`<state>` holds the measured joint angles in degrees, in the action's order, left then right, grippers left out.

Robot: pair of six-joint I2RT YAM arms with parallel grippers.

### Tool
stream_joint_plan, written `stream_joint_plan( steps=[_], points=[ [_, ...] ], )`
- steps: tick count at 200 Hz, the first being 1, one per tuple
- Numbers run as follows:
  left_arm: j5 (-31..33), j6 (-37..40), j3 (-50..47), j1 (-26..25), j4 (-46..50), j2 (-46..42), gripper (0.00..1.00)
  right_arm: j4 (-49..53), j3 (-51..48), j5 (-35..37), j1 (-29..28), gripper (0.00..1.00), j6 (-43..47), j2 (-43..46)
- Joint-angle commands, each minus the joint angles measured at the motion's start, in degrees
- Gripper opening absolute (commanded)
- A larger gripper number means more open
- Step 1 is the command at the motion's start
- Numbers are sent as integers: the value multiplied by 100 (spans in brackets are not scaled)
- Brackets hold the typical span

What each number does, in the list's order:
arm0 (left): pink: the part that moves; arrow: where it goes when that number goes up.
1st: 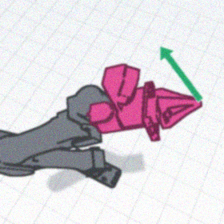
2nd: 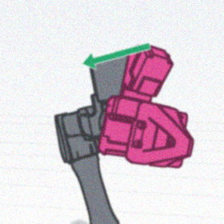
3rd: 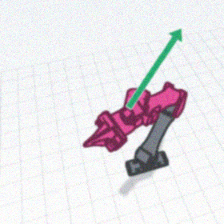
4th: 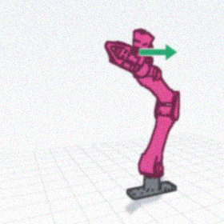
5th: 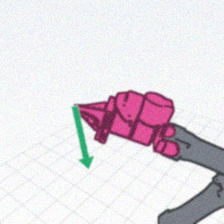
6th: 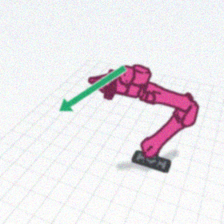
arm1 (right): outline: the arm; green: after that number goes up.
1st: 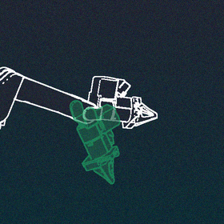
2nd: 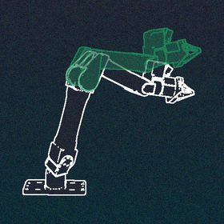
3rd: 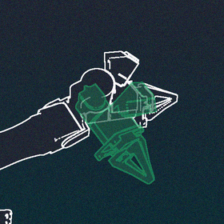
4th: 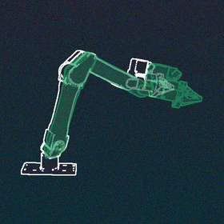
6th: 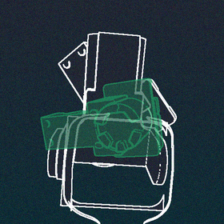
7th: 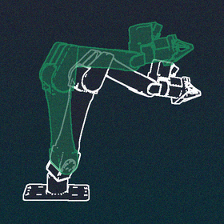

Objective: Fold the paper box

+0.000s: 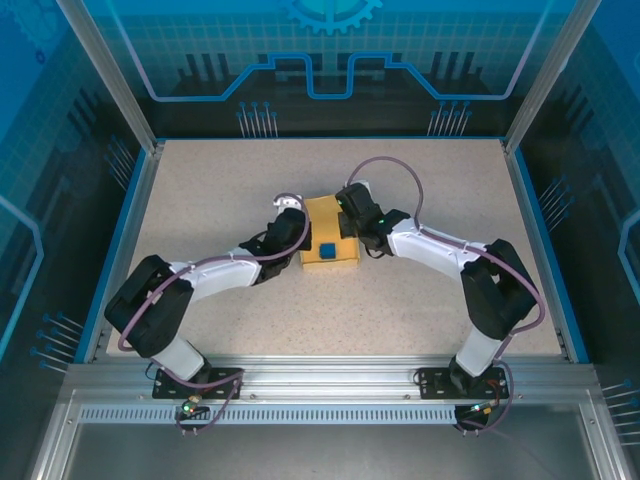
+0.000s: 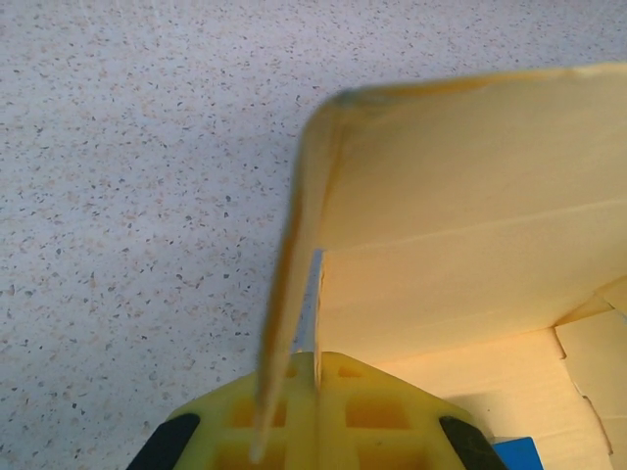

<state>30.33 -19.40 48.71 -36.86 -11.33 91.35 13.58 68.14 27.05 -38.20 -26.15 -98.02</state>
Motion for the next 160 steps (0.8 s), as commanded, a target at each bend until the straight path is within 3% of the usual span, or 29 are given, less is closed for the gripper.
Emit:
stream_joint_plan(
  steps=[1, 110, 160],
  points=[
    [274, 162, -13, -277, -714, 49, 0, -698, -143, -105, -135, 3, -74, -33],
    [898, 638, -1088, -922, -2059, 235, 1, -2774, -1591, 60, -491, 5, 267, 333],
    [1106, 849, -1426, -1121, -2380, 201, 6, -3374, -2284, 228, -635, 5, 408, 501]
  ],
)
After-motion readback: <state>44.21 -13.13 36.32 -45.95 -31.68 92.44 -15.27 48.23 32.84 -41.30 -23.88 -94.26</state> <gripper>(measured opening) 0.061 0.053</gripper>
